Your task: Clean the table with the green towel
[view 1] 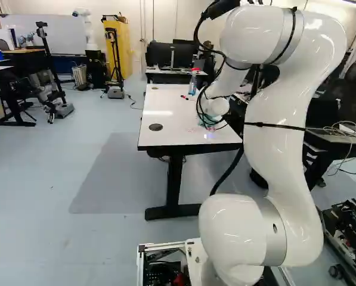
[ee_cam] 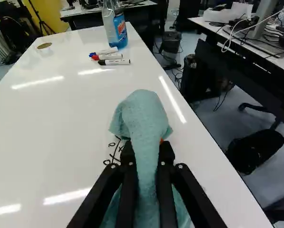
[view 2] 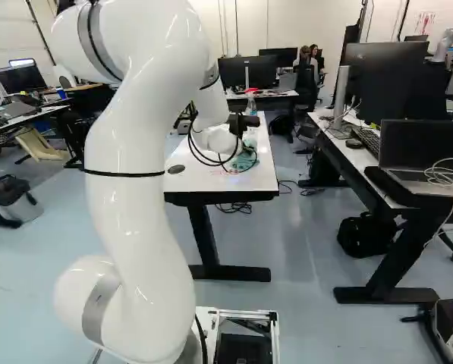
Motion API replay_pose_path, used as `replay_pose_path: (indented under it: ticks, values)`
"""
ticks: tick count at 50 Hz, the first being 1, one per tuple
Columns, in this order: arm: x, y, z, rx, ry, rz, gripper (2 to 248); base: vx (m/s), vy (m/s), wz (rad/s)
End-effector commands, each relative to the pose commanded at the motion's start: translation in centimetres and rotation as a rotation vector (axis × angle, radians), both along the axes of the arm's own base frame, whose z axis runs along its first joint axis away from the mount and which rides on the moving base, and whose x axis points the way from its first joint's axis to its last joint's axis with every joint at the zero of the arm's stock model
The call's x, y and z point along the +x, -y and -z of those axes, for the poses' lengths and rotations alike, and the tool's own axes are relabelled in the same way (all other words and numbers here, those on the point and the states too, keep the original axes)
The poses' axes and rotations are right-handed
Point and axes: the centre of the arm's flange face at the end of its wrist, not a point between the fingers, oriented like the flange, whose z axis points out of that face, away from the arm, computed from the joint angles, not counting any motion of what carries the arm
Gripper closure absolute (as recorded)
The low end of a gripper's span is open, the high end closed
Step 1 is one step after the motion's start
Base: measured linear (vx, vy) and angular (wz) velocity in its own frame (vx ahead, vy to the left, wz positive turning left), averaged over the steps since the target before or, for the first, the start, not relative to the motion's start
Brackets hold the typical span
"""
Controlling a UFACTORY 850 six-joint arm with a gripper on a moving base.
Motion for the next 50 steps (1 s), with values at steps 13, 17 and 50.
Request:
replay_pose_path:
  ticks: [13, 17, 50]
  values:
    - [2.5, 0.3, 0.3, -0.004, 0.018, -0.003, 203, 0.000, 0.000, 0.000]
    - [3.2, 0.4, 0.4, -0.005, 0.023, -0.005, 203, 0.000, 0.000, 0.000]
    - [6.3, -3.0, 0.8, -0.007, 0.043, -0.063, 203, 0.000, 0.000, 0.000]
